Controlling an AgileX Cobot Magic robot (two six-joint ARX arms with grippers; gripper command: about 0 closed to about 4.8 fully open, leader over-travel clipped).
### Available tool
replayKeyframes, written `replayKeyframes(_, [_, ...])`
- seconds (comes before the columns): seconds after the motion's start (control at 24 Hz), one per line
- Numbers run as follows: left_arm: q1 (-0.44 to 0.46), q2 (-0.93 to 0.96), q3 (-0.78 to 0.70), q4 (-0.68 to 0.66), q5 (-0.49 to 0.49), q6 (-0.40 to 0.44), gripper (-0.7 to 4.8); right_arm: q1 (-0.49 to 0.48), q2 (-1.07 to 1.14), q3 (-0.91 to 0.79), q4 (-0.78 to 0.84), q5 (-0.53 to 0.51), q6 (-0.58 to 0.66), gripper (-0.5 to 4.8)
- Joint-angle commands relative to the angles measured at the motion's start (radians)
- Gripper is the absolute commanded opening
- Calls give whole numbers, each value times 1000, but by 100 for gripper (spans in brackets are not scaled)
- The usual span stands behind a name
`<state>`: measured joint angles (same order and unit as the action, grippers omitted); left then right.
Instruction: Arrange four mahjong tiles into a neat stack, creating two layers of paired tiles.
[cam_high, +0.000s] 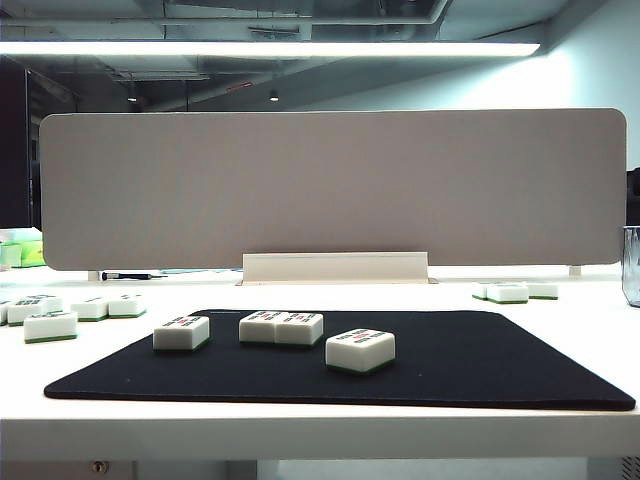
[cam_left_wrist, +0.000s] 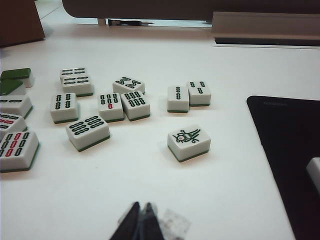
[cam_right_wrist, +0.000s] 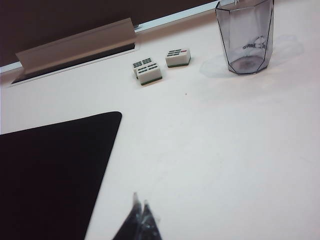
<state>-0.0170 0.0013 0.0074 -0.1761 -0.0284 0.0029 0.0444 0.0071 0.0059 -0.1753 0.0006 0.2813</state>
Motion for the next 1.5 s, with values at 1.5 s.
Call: replayKeyframes(1.5, [-2, 0, -2, -10, 7, -66, 3, 1, -8, 669, -673, -270, 2, -1])
